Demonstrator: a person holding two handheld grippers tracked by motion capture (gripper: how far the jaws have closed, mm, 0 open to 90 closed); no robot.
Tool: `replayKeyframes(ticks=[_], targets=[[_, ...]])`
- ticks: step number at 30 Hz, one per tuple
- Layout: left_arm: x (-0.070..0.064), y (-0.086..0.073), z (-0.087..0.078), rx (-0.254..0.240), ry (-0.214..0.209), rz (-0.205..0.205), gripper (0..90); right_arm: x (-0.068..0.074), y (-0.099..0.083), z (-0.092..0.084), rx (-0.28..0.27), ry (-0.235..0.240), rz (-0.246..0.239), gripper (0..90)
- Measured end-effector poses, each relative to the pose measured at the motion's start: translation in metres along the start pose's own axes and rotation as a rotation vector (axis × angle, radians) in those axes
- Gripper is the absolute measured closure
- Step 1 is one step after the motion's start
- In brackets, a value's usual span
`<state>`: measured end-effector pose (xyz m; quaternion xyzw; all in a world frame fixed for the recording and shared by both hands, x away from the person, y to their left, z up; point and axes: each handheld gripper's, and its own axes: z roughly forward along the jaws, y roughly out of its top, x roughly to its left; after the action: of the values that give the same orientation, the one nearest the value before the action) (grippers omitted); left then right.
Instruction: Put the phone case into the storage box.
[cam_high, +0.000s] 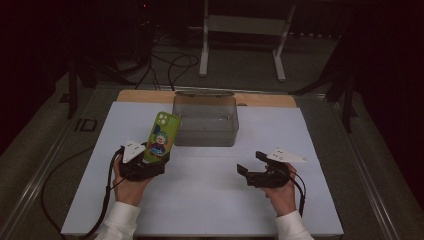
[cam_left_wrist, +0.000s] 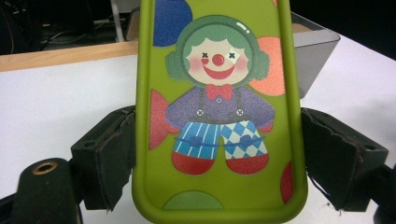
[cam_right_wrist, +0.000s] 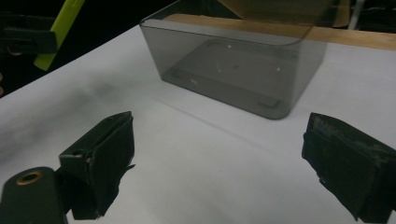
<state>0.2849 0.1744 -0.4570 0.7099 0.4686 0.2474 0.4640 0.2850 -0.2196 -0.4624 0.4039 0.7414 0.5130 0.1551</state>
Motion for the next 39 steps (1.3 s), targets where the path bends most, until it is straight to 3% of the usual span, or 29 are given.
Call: replayKeyframes(ticks=[14,31,39], targets=[[-0.009,0.001,0.0,-0.009,-0.019,0.012,16.2,0.015,0.027,0.021,0.009,0.067,0.03,9.7],[-0.016,0.001,0.0,-0.013,-0.046,0.013,16.2,0.046,0.054,0.05,0.047,0.169,0.009,9.3],[-0.019,0.002,-0.001,-0.025,-0.058,0.008,16.2,0.058,0.063,0.062,0.03,0.199,0.0,9.3]])
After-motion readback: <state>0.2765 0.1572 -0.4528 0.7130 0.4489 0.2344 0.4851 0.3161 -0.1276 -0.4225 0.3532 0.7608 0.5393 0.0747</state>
